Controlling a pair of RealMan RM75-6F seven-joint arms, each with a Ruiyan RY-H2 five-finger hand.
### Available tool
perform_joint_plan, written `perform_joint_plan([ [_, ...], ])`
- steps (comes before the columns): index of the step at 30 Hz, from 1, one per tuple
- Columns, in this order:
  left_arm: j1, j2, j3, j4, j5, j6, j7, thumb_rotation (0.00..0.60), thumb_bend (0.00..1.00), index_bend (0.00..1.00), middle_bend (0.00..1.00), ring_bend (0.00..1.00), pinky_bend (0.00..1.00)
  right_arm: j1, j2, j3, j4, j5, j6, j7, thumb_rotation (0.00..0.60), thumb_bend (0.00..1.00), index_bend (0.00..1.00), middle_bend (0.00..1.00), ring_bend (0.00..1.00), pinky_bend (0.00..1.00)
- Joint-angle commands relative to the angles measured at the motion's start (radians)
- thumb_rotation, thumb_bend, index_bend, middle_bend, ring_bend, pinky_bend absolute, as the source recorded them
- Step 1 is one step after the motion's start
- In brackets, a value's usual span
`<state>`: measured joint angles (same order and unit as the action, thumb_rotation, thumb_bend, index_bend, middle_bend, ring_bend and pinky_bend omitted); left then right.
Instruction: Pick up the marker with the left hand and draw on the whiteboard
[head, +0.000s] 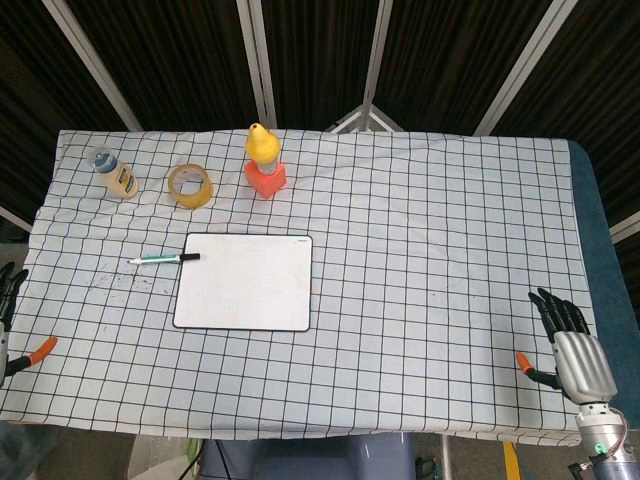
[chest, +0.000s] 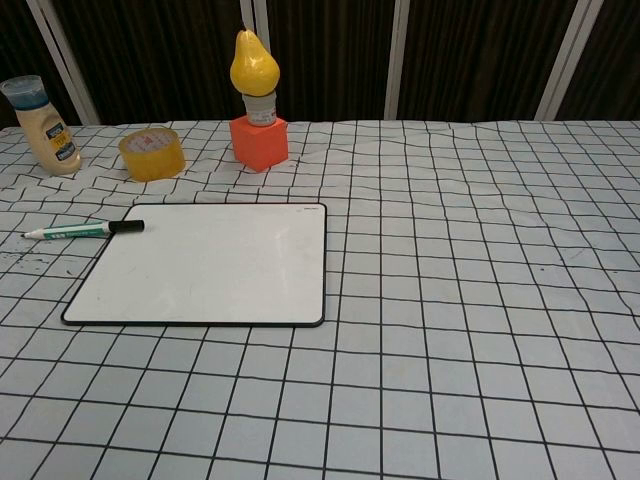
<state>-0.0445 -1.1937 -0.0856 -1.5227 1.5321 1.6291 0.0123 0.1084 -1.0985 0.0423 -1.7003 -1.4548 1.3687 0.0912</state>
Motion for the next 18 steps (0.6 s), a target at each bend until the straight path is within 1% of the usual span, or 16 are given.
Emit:
perform_joint_plan([
  [1, 0.000, 0.000, 0.000, 0.000, 0.000, -0.001, 0.000, 0.600, 0.22, 0.03, 0.00, 0.00, 0.00, 0.000, -0.001, 0.000, 0.001, -0.002, 0.002, 0.000, 0.600, 0.32, 0.00, 0.00, 0.00, 0.00],
  [12, -0.002, -0.002, 0.002, -0.001, -0.011, -0.015, 0.017, 0.600, 0.22, 0.04, 0.00, 0.00, 0.00, -0.003, -0.001, -0.002, 0.001, -0.012, 0.010, 0.005, 0.600, 0.32, 0.00, 0.00, 0.00, 0.00],
  [16, -0.025, -0.007, -0.014, 0.000, -0.036, -0.051, 0.047, 0.600, 0.22, 0.07, 0.00, 0.00, 0.00, -0.003, -0.001, -0.003, 0.001, -0.012, 0.008, 0.008, 0.600, 0.32, 0.00, 0.00, 0.00, 0.00],
  [18, -0.051, -0.011, -0.036, -0.014, -0.066, -0.091, 0.069, 0.600, 0.22, 0.12, 0.00, 0.00, 0.01, -0.003, 0.000, -0.002, 0.001, -0.013, 0.009, 0.012, 0.600, 0.32, 0.00, 0.00, 0.00, 0.00],
])
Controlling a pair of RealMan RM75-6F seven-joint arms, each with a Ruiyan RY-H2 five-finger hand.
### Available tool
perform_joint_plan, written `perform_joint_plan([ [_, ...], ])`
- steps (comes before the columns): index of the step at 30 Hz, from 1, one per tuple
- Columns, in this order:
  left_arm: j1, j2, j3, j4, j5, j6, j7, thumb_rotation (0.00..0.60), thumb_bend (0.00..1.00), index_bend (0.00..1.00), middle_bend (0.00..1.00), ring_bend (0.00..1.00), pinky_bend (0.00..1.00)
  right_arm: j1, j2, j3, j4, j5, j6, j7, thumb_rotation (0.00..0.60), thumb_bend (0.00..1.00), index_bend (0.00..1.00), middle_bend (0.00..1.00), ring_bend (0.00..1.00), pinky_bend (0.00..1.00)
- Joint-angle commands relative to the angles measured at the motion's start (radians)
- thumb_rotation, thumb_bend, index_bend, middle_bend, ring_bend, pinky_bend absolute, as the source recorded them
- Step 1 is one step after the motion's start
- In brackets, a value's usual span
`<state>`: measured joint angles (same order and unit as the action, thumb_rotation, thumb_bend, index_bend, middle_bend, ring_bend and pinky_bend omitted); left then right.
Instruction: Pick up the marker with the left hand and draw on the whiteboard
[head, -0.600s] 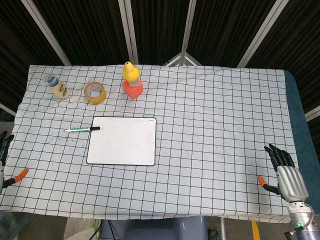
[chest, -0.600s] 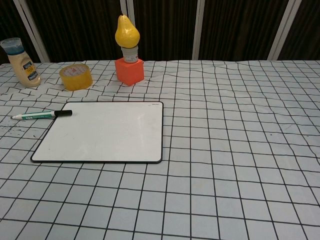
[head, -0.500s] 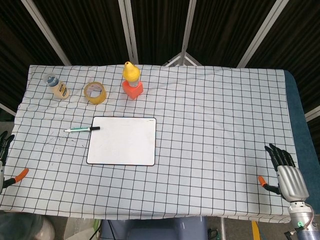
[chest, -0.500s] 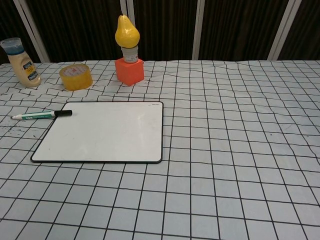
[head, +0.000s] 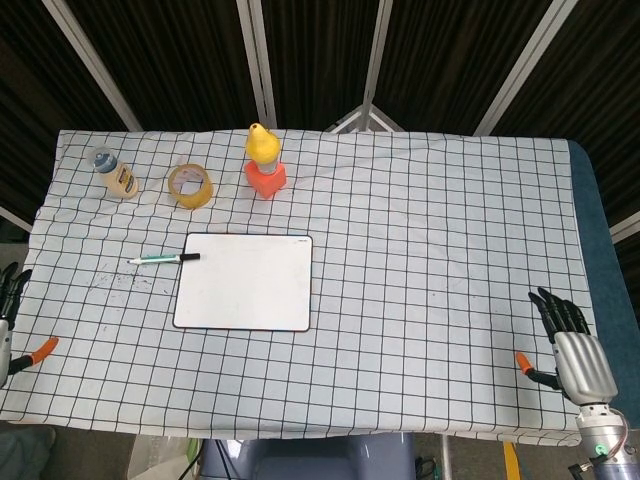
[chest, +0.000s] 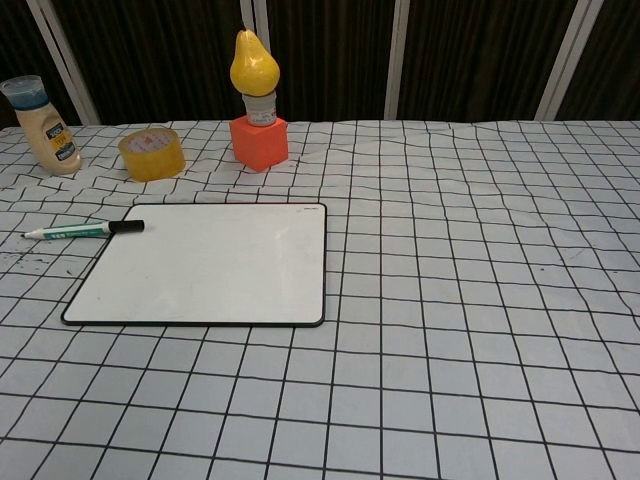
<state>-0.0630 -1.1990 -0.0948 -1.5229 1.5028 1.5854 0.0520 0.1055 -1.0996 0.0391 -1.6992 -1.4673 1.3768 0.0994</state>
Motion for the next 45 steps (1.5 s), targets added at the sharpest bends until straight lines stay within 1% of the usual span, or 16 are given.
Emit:
perform_joint_plan([
  [1, -0.042, -0.007, -0.034, -0.018, -0.048, -0.061, 0.039, 0.600, 0.22, 0.15, 0.00, 0.00, 0.01, 0.000, 0.001, 0.001, 0.000, -0.001, 0.001, 0.005, 0.600, 0.32, 0.00, 0.00, 0.00, 0.00],
  [4, -0.079, -0.014, -0.064, -0.034, -0.089, -0.112, 0.073, 0.600, 0.23, 0.26, 0.01, 0.00, 0.02, 0.001, 0.001, 0.001, -0.001, -0.002, -0.001, 0.010, 0.600, 0.32, 0.00, 0.00, 0.00, 0.00],
  [6, -0.111, -0.024, -0.090, -0.045, -0.130, -0.159, 0.098, 0.600, 0.25, 0.32, 0.03, 0.00, 0.03, 0.003, 0.001, 0.001, -0.002, -0.001, -0.005, 0.014, 0.600, 0.32, 0.00, 0.00, 0.00, 0.00],
  [7, -0.129, -0.031, -0.105, -0.048, -0.154, -0.185, 0.112, 0.600, 0.26, 0.34, 0.03, 0.00, 0.04, 0.004, 0.002, 0.001, -0.002, -0.001, -0.007, 0.016, 0.600, 0.32, 0.00, 0.00, 0.00, 0.00],
  [8, -0.167, -0.047, -0.131, -0.047, -0.206, -0.239, 0.147, 0.600, 0.27, 0.36, 0.03, 0.00, 0.04, 0.005, 0.003, 0.001, -0.002, 0.001, -0.009, 0.020, 0.600, 0.32, 0.00, 0.00, 0.00, 0.00],
  [9, -0.182, -0.055, -0.143, -0.046, -0.232, -0.262, 0.164, 0.600, 0.28, 0.37, 0.04, 0.00, 0.04, 0.005, 0.003, 0.002, -0.002, 0.001, -0.010, 0.022, 0.600, 0.32, 0.00, 0.00, 0.00, 0.00],
  [10, -0.214, -0.072, -0.164, -0.041, -0.285, -0.309, 0.201, 0.600, 0.30, 0.38, 0.04, 0.00, 0.04, 0.005, 0.005, 0.002, -0.004, 0.003, -0.011, 0.028, 0.600, 0.32, 0.00, 0.00, 0.00, 0.00],
  [12, -0.245, -0.091, -0.183, -0.033, -0.336, -0.349, 0.235, 0.600, 0.34, 0.40, 0.04, 0.00, 0.04, 0.005, 0.006, 0.002, -0.004, 0.004, -0.013, 0.032, 0.600, 0.32, 0.00, 0.00, 0.00, 0.00],
  [13, -0.274, -0.113, -0.202, -0.020, -0.385, -0.383, 0.268, 0.600, 0.35, 0.40, 0.04, 0.00, 0.04, 0.006, 0.008, 0.001, -0.005, 0.005, -0.016, 0.036, 0.600, 0.32, 0.00, 0.00, 0.00, 0.00],
  [16, -0.318, -0.148, -0.226, 0.007, -0.453, -0.426, 0.316, 0.600, 0.37, 0.41, 0.05, 0.00, 0.04, 0.006, 0.010, 0.002, -0.007, 0.007, -0.019, 0.043, 0.600, 0.32, 0.00, 0.00, 0.00, 0.00],
  [17, -0.347, -0.175, -0.241, 0.031, -0.497, -0.452, 0.346, 0.600, 0.37, 0.42, 0.06, 0.00, 0.04, 0.007, 0.011, 0.003, -0.007, 0.008, -0.019, 0.046, 0.600, 0.32, 0.00, 0.00, 0.00, 0.00],
  [20, -0.399, -0.225, -0.262, 0.082, -0.570, -0.489, 0.400, 0.600, 0.39, 0.42, 0.06, 0.00, 0.04, 0.007, 0.014, 0.003, -0.009, 0.009, -0.022, 0.055, 0.600, 0.32, 0.00, 0.00, 0.00, 0.00],
  [27, -0.490, -0.317, -0.287, 0.194, -0.679, -0.543, 0.489, 0.600, 0.41, 0.42, 0.06, 0.00, 0.04, 0.011, 0.017, 0.003, -0.010, 0.011, -0.030, 0.069, 0.600, 0.32, 0.00, 0.00, 0.00, 0.00],
  [31, -0.550, -0.383, -0.299, 0.275, -0.765, -0.576, 0.543, 0.600, 0.42, 0.42, 0.05, 0.00, 0.04, 0.014, 0.020, 0.003, -0.011, 0.011, -0.037, 0.079, 0.600, 0.32, 0.00, 0.00, 0.00, 0.00],
  [39, -0.622, -0.481, -0.271, 0.405, -0.834, -0.615, 0.610, 0.600, 0.42, 0.42, 0.05, 0.00, 0.04, 0.018, 0.024, 0.003, -0.010, 0.013, -0.046, 0.090, 0.600, 0.32, 0.00, 0.00, 0.00, 0.00],
  [45, -0.638, -0.513, -0.262, 0.455, -0.856, -0.632, 0.622, 0.600, 0.42, 0.42, 0.05, 0.00, 0.04, 0.018, 0.026, 0.004, -0.011, 0.015, -0.047, 0.095, 0.600, 0.32, 0.00, 0.00, 0.00, 0.00],
])
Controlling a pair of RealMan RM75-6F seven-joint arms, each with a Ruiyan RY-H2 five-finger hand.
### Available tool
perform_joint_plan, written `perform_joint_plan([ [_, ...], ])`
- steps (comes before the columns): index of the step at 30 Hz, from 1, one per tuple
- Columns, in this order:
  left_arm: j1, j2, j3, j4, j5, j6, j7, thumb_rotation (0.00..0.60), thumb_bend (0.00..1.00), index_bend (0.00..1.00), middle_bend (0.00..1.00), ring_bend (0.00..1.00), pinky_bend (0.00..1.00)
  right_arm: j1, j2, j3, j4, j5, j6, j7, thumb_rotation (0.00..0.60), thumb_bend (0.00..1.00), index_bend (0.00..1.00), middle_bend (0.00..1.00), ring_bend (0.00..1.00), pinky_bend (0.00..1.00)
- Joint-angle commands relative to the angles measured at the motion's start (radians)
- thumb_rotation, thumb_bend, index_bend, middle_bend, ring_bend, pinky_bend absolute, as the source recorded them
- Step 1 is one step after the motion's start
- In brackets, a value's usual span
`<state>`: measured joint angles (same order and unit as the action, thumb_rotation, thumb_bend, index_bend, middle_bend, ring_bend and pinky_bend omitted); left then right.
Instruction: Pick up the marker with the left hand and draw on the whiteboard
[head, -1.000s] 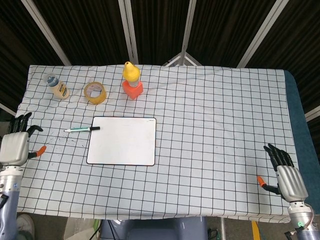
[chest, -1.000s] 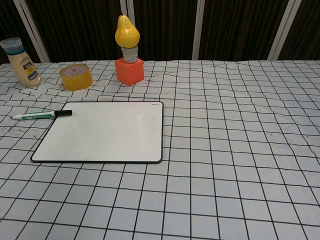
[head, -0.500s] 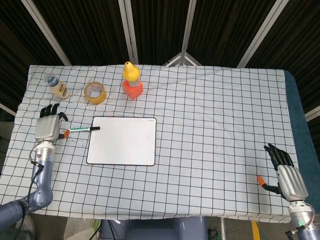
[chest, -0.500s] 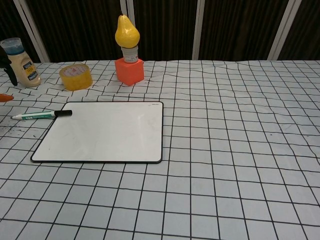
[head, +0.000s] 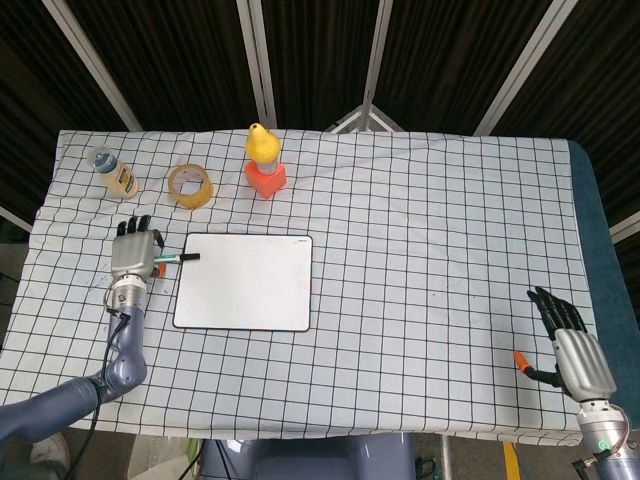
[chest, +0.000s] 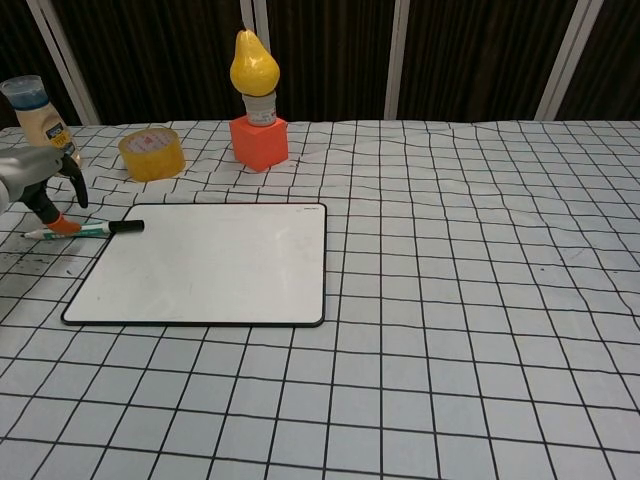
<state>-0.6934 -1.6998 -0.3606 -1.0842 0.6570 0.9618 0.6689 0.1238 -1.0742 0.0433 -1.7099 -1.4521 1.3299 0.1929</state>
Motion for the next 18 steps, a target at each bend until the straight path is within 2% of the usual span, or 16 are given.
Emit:
perform_joint_plan([
  [1, -0.012, -0.021, 0.004, 0.030, -0.016, -0.013, 0.005, 0.600, 0.42, 0.42, 0.05, 0.00, 0.04, 0.000, 0.001, 0.000, -0.001, 0.000, 0.000, 0.002, 0.600, 0.32, 0.00, 0.00, 0.00, 0.00],
  [12, -0.030, -0.058, 0.011, 0.096, -0.031, -0.040, -0.006, 0.600, 0.45, 0.45, 0.05, 0.00, 0.04, 0.001, 0.000, 0.003, -0.002, 0.004, 0.001, 0.004, 0.600, 0.32, 0.00, 0.00, 0.00, 0.00],
  [18, -0.034, -0.075, 0.017, 0.116, -0.022, -0.046, -0.026, 0.600, 0.54, 0.60, 0.09, 0.00, 0.04, 0.000, -0.002, 0.004, -0.003, 0.006, 0.002, 0.002, 0.600, 0.32, 0.00, 0.00, 0.00, 0.00],
])
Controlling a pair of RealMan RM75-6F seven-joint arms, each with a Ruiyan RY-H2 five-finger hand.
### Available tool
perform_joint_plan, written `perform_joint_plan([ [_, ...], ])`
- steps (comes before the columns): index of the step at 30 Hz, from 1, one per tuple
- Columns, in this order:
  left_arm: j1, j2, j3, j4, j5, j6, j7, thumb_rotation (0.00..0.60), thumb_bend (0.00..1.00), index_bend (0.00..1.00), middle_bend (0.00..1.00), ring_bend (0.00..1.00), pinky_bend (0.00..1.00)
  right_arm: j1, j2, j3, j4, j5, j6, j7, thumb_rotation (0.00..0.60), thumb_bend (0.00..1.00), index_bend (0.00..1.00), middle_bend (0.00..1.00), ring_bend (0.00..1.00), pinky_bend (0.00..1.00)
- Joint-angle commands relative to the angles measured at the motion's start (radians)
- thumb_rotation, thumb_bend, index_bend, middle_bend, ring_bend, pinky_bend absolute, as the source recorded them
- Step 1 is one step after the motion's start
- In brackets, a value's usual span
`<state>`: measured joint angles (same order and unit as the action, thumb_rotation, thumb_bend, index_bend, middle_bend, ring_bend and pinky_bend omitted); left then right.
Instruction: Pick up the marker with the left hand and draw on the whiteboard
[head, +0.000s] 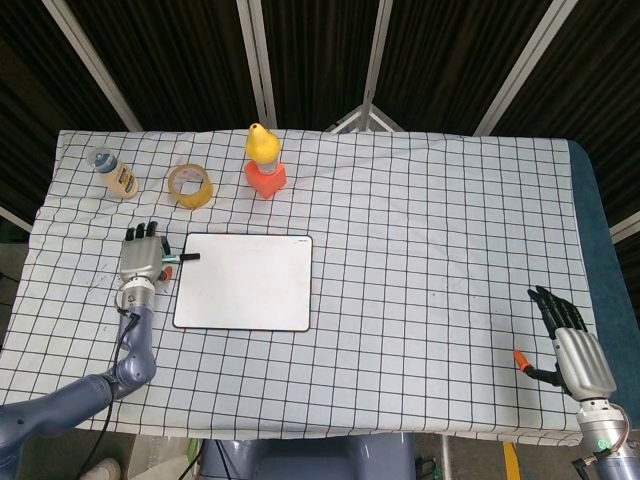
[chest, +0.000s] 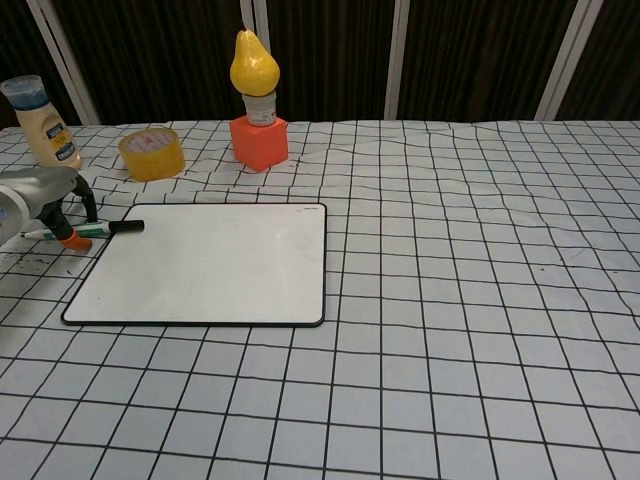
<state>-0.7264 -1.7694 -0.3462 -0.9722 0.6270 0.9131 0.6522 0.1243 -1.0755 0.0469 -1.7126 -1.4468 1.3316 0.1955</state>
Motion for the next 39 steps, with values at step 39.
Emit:
perform_joint_plan([
  [39, 0.027, -0.070, 0.008, -0.313, 0.441, 0.099, -0.612, 0.600, 0.56, 0.69, 0.13, 0.00, 0.04, -0.002, 0.002, 0.000, -0.002, -0.003, 0.005, 0.014, 0.600, 0.32, 0.00, 0.00, 0.00, 0.00],
])
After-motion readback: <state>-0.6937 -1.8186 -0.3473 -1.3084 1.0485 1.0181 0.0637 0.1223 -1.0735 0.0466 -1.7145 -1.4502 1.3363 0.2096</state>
